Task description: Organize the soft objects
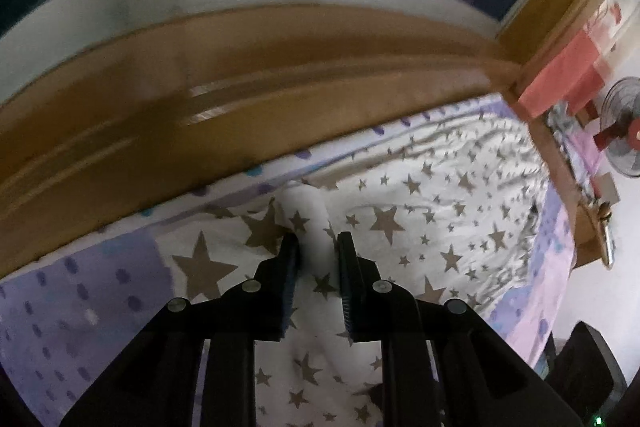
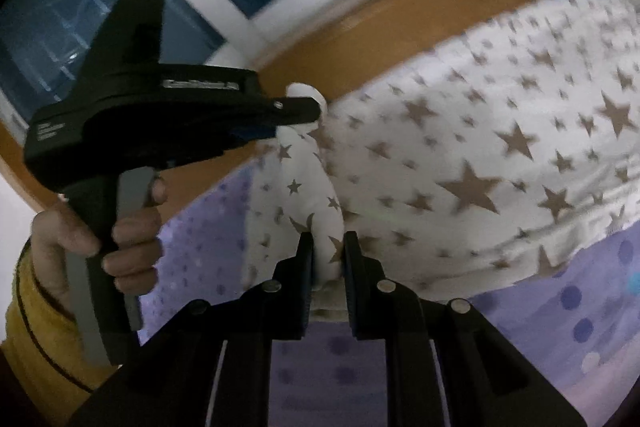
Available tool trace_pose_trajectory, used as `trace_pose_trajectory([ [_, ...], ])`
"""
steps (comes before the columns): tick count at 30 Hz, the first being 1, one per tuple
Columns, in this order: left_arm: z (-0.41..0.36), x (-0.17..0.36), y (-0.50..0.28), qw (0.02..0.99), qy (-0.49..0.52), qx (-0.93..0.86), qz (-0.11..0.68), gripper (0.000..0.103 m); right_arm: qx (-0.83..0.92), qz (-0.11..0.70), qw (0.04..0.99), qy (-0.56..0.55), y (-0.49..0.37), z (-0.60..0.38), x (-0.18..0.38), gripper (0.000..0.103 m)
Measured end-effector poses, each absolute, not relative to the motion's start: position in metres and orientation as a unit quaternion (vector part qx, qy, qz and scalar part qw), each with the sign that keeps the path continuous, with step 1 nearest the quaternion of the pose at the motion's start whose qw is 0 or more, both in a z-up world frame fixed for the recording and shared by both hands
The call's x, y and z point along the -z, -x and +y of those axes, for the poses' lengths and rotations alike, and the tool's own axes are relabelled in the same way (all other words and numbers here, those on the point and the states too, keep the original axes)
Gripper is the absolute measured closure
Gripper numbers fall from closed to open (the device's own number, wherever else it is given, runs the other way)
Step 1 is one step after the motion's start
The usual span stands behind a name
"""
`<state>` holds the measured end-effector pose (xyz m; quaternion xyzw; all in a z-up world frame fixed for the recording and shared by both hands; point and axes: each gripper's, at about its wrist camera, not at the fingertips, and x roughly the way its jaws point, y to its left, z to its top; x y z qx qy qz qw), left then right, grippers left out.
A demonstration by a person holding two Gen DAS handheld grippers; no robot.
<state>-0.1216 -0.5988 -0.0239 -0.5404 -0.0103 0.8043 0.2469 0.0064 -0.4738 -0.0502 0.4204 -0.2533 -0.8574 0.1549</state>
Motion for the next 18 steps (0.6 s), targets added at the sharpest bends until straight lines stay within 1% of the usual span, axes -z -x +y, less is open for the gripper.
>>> trace_pose_trajectory([
  [2, -0.59, 0.032, 0.125, 0.248, 0.548, -0.799, -0.001, 0.084, 0.845, -0.268, 0.152, -0.437, -0.003, -0.461, 0.061, 0.083],
  [4, -0.587, 0.033, 0.126, 0.247, 0.55, -0.798, 0.003, 0.084, 0.834, -0.291, 0.159, -0.44, -0.002, -0.447, 0.064, 0.083],
  [6, -0.587, 0.028, 0.124, 0.246, 0.549, -0.799, 0.004, 0.083, 0.835, -0.281, 0.167, -0.442, -0.004, -0.438, 0.059, 0.082],
  [12, -0.597, -0.003, 0.111, 0.249, 0.516, -0.82, 0.007, 0.083, 0.876, -0.192, 0.171, -0.408, -0.017, -0.435, 0.028, 0.081],
  [15, -0.593, -0.004, 0.109, 0.248, 0.509, -0.824, 0.007, 0.083, 0.888, -0.154, 0.211, -0.379, -0.008, -0.459, 0.017, 0.081],
  [18, -0.582, 0.014, 0.112, 0.245, 0.531, -0.811, 0.02, 0.083, 0.892, -0.102, 0.241, -0.368, -0.002, -0.49, 0.018, 0.081],
])
